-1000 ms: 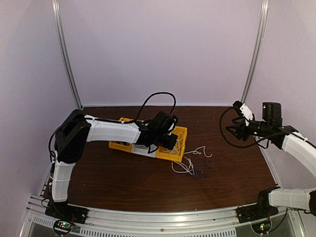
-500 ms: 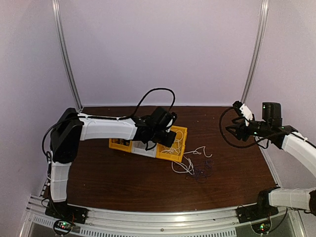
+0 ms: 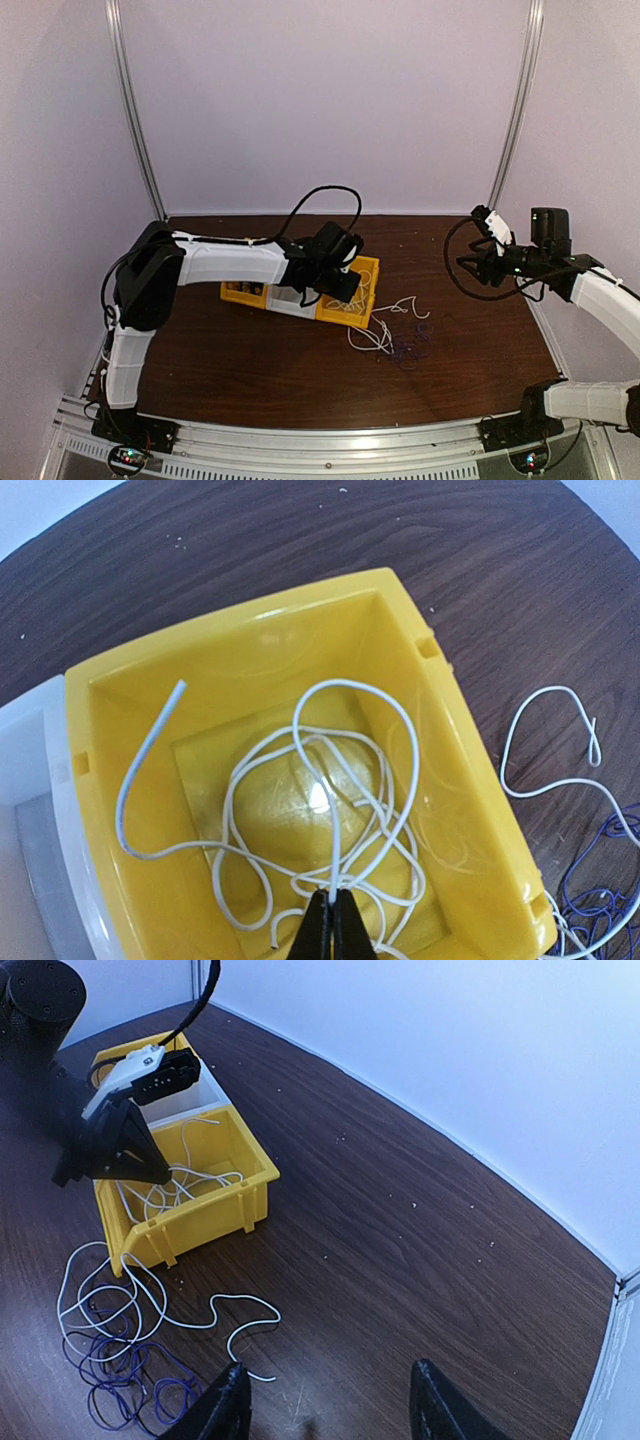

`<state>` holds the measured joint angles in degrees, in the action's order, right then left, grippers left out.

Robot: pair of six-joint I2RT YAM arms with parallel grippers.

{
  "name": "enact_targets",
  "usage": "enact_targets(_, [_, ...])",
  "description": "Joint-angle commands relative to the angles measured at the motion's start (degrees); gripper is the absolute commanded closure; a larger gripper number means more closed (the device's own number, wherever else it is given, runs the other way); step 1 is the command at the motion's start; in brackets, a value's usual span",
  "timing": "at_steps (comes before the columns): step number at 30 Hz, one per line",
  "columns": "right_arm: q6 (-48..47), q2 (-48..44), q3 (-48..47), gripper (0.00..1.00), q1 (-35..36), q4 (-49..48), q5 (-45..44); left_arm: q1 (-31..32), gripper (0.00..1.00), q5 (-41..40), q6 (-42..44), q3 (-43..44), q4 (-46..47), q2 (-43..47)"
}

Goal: Untangle the cables

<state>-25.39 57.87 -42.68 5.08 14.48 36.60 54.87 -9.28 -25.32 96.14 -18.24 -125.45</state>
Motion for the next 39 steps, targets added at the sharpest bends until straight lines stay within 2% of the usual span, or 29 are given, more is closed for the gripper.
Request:
enact_targets(1, [-0.4,-0.3,0.7,0.46,-0.4,0.7,0.8,0.3,1.0,-0.1,1.2,3.0,-0.3,-1.4])
enact_targets(12, [-0.6,-0.2,0.7,0.45,-0.4,0.7,0.9,0.4,0.95,-0.8,1.9,3.3,-1.4,0.6])
enact_targets(19, [-0.6,-0.1,0.7,0.46,-0.4,0.7,0.8,0.3,0.82,-1.6,2.1,3.3,-1.5,1.8])
enact_targets(25, [-0.6,-0.1,0.7,0.45,-0.4,0.7,0.8,0.3,0.77,-2.0,2.3,3.0,-1.6,3.2])
enact_targets(29, [-0.7,-0.2,0.7,0.46,-0.4,0.7,0.8,0.3,0.69,-2.9,2.3,3.0,-1.9,4.3])
enact_targets(34, [-0.7,-0.2,0.7,0.46,-0.4,0.7,0.8,0.3,0.58,-5.6,2.9,3.6,-3.9,5.5])
enact_targets(39, [-0.7,-0.3,0.7,0.46,-0.4,0.7,0.8,0.3,0.53,-8.8,3.7,3.9,-5.7,6.8])
